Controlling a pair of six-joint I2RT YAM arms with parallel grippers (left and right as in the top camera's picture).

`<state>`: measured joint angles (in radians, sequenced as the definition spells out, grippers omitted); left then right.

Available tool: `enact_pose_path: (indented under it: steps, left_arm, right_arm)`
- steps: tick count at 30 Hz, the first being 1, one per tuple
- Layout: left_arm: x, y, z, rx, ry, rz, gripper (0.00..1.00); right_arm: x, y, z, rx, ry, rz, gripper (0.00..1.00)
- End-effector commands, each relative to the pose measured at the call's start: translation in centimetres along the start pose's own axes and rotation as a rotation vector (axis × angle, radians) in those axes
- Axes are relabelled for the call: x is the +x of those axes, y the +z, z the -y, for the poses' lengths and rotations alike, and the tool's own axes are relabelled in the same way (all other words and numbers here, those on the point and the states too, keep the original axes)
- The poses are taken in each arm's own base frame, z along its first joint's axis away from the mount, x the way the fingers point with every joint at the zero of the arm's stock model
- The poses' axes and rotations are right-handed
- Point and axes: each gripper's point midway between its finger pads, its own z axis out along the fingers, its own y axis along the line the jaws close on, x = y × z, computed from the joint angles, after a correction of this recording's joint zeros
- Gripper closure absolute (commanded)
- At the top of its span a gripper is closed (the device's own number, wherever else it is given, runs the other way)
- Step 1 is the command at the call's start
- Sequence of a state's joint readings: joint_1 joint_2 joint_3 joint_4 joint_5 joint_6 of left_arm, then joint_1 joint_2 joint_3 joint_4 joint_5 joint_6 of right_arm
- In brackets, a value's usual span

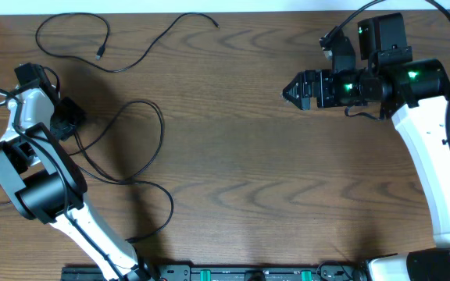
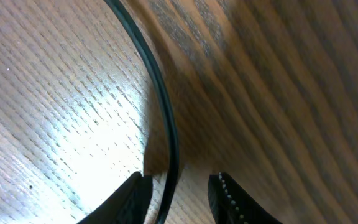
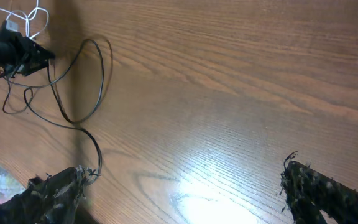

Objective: Untangle cables

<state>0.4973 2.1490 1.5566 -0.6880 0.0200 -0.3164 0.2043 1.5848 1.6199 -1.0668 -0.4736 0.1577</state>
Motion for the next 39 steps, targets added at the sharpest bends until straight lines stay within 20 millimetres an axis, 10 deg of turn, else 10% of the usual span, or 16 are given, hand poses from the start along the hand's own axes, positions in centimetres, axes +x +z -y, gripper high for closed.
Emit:
enact_pose_path:
  steps: [1,10,17,28,39]
  left_arm:
    - [0.7,0.9,-0.6,-0.027,0.000,-0.030,0.66]
    - [1.5,0.8,-1.0,-0.044,0.002,-0.063,0.92]
    - [1.8,0.0,-2.5,-0.124,-0.037,-0.063,0.93]
    - [0.3,-7.2,-2.2,-0.066,-0.343,0.064,0.93]
    - [1.8,-7.1,-3.9,-0.161,-0.348,0.027,0.92]
  right_arm:
    - [0.2,0.3,-0.3,-0.004,0.008,-0.011,0.01]
    - [0.2,0.3,-0.3,-0.004,0.007,-0.012,0.01]
    - [0.3,0.3,-0.3,-0.003,0.009,-0.016,0.01]
    - [0.6,0.3,-0.3,-0.001,0.010,-0.026,0.01]
    - [0.8,0.3,-0.3,0.000,0.015,-0.035,0.01]
